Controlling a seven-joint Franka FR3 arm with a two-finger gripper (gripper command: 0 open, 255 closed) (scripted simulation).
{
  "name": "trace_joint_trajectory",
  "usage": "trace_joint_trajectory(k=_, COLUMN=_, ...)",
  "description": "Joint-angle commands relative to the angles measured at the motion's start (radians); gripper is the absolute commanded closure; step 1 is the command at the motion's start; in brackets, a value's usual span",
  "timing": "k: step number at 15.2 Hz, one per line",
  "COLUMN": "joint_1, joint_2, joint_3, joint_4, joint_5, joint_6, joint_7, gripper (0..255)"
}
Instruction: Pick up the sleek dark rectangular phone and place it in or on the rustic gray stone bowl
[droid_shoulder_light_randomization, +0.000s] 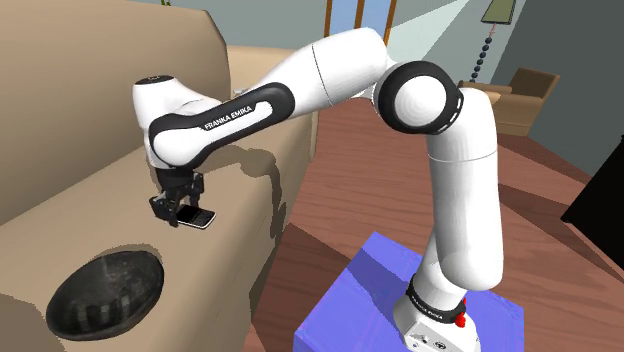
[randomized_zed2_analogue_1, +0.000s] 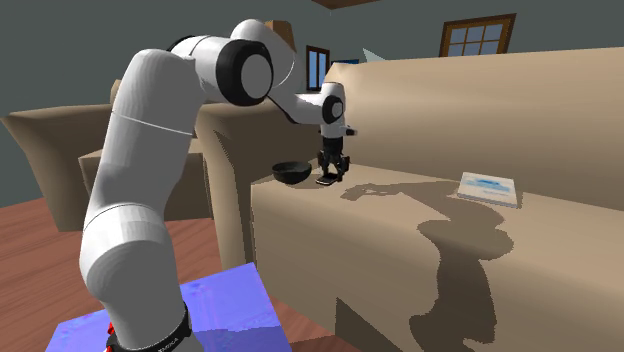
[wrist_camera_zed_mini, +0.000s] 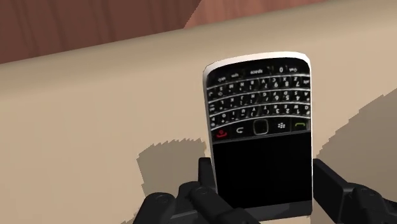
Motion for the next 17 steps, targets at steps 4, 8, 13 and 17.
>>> trace_joint_trajectory(k=4, joint_1=-0.002, joint_2=-0.023, joint_3=0.004, joint_4=0.035, joint_5=0.01, joint_6=-0.057, joint_7=-0.007, gripper=255)
trace_joint_trajectory(k=8, joint_1=-0.002, joint_2=-0.036, joint_3=0.007, joint_4=0.071, joint_5=0.016, joint_6=-0.105, joint_7=-0.012, gripper=255)
trace_joint_trajectory(k=13, joint_1=0.0, joint_2=-0.047, joint_3=0.01, joint_4=0.123, joint_5=0.022, joint_6=-0.167, joint_7=-0.017, gripper=255)
trace_joint_trajectory(k=17, joint_1=0.002, joint_2=-0.051, joint_3=0.011, joint_4=0.17, joint_5=0.025, joint_6=-0.219, joint_7=-0.02, gripper=255)
